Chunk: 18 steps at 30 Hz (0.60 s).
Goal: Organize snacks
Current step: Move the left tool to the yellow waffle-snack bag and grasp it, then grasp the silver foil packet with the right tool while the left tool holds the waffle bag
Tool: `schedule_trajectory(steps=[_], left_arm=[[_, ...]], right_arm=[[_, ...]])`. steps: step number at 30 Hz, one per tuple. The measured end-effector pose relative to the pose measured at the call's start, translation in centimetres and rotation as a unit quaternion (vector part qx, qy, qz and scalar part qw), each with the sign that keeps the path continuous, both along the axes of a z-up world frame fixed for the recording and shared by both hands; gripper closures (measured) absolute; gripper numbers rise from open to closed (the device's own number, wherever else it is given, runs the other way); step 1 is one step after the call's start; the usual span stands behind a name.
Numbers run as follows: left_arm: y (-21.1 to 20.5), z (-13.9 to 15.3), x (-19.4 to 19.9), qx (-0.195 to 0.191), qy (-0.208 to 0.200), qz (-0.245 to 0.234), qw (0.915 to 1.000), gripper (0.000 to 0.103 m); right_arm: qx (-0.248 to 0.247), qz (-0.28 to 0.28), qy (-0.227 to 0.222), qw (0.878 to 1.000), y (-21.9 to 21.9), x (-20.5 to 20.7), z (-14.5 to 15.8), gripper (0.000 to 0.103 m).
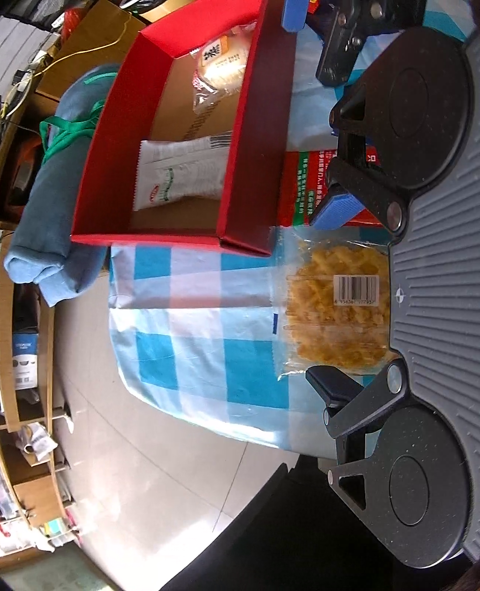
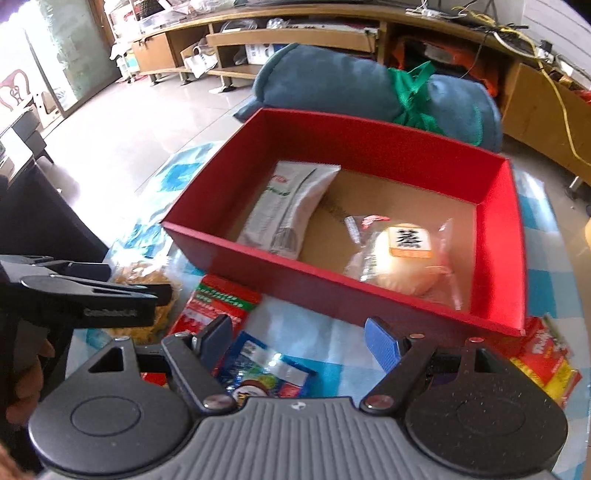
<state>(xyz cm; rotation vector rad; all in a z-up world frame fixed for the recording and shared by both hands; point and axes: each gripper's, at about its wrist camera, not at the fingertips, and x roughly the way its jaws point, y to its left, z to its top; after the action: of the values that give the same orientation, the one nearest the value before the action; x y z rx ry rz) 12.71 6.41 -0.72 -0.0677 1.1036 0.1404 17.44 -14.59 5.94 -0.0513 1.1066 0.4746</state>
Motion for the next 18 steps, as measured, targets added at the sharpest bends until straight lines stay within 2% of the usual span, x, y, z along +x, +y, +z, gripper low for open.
schedule_trajectory(steps=[11, 18], left_arm=[[0.2, -0.6, 0.0, 0.013, 0.008, 0.005, 0.9999, 0.018], [1.0, -0.7, -0.2, -0.002, 0.016, 0.007, 0.9998, 0.018]], right_arm=[[0.005, 0.017, 0.032, 0.999, 3.1, 0.3, -1.1, 0.030], [0.008, 0.018, 0.040, 0.999, 3.4, 0.5, -1.4, 0.030]])
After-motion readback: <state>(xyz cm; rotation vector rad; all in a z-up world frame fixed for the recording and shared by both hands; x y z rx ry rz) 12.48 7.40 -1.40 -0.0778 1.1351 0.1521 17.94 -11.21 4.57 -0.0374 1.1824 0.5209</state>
